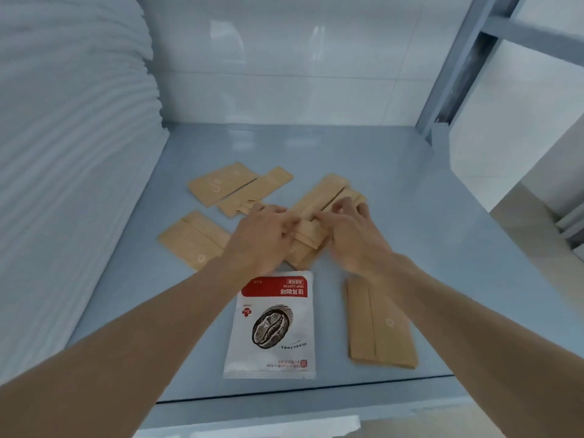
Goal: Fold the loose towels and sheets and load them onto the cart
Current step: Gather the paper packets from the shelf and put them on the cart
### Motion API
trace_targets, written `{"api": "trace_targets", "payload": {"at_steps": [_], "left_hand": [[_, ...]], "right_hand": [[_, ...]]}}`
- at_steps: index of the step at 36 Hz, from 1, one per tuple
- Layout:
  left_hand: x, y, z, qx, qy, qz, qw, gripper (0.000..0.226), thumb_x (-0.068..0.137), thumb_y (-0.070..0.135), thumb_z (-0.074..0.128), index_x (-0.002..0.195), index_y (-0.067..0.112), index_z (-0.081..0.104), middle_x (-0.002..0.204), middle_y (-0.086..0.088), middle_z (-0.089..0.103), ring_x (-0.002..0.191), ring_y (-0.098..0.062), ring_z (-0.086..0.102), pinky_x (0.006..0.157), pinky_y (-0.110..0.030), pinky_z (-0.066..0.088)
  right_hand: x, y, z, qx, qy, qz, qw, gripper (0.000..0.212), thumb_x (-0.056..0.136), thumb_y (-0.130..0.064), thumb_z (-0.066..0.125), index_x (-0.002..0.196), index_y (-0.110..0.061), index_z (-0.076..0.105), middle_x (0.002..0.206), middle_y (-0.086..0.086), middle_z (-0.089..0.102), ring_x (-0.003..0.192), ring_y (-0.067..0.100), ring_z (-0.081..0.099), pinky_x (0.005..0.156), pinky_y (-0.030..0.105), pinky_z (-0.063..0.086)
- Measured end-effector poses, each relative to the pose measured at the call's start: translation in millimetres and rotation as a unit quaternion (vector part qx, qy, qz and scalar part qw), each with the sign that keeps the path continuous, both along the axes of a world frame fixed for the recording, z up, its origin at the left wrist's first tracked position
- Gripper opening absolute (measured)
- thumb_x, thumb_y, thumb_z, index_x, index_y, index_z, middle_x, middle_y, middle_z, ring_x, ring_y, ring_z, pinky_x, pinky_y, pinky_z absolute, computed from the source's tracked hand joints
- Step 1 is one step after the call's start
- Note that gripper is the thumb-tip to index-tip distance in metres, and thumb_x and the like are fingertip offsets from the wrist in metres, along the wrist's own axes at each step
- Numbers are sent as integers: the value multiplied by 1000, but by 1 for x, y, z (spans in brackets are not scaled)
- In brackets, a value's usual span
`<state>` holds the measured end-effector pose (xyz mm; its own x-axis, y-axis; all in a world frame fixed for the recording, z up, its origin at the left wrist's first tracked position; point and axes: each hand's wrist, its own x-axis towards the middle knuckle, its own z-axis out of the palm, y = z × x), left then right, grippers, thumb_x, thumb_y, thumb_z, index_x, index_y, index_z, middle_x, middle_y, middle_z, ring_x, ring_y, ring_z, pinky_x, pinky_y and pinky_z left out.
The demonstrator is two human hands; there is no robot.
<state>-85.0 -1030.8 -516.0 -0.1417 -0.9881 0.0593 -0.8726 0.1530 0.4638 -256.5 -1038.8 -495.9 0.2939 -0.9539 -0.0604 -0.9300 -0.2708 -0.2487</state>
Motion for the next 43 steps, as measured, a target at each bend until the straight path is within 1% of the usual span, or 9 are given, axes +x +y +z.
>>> {"api": "trace_targets", "payload": {"at_steps": [8,14,17,23,26,30,36,39,43], "left_hand": [[9,-26,-4,-38,-42,37,998,38,101,26,51,139,23,55,144,-1,50,134,-24,33,112,-38,31],[15,-31,-9,-86,-88,63,990,36,100,27,51,133,16,59,133,-7,52,124,-28,38,106,-44,34],[23,-28,-13,-100,-120,108,982,34,100,27,51,131,15,60,130,-9,50,125,-30,38,102,-44,30],[35,-24,-13,-82,-123,159,976,37,98,15,49,134,12,57,130,-13,46,123,-31,37,100,-45,31],[32,-24,-8,-65,-94,173,978,42,95,4,47,136,9,56,131,-13,45,125,-32,36,101,-50,34],[25,-24,-2,-62,-61,183,979,43,95,5,47,137,9,55,131,-12,45,127,-30,35,100,-50,35],[25,-16,0,-62,-74,161,982,39,93,3,48,130,6,60,127,-14,48,121,-31,37,100,-50,39],[27,-11,-2,-64,-84,150,983,39,92,0,47,129,2,60,126,-16,50,121,-33,39,102,-50,39],[27,-9,-1,-66,-73,143,985,39,92,-3,47,128,0,61,126,-17,50,123,-33,38,104,-50,38]], "right_hand": [[-11,-40,1,-49,98,24,994,51,93,-8,48,142,-21,44,143,12,33,133,33,30,105,41,37],[-16,-82,13,17,119,199,973,94,90,-14,65,157,-36,3,164,-13,-3,151,18,0,120,41,16],[-12,-97,14,83,145,207,964,94,91,-19,63,156,-39,-2,165,-13,6,152,17,-1,121,41,8],[-21,-105,16,69,144,171,972,74,89,-39,67,151,-37,28,145,-5,29,135,23,23,108,41,21],[-30,-99,12,51,101,144,983,59,90,-41,64,144,-38,40,133,-1,35,128,22,30,107,41,22],[-42,-89,2,-9,67,145,987,46,93,-40,61,137,-33,50,131,-2,41,126,20,36,107,41,25],[-57,-81,-8,-39,41,97,994,42,90,-41,64,127,-26,50,120,-5,46,118,18,42,96,37,25],[-67,-75,-6,-7,41,53,998,57,88,-46,66,137,-29,44,122,-2,42,122,20,37,98,41,27],[-85,-65,-1,-1,42,17,999,51,88,-45,67,131,-25,49,110,-1,34,115,22,40,96,39,30]]}}
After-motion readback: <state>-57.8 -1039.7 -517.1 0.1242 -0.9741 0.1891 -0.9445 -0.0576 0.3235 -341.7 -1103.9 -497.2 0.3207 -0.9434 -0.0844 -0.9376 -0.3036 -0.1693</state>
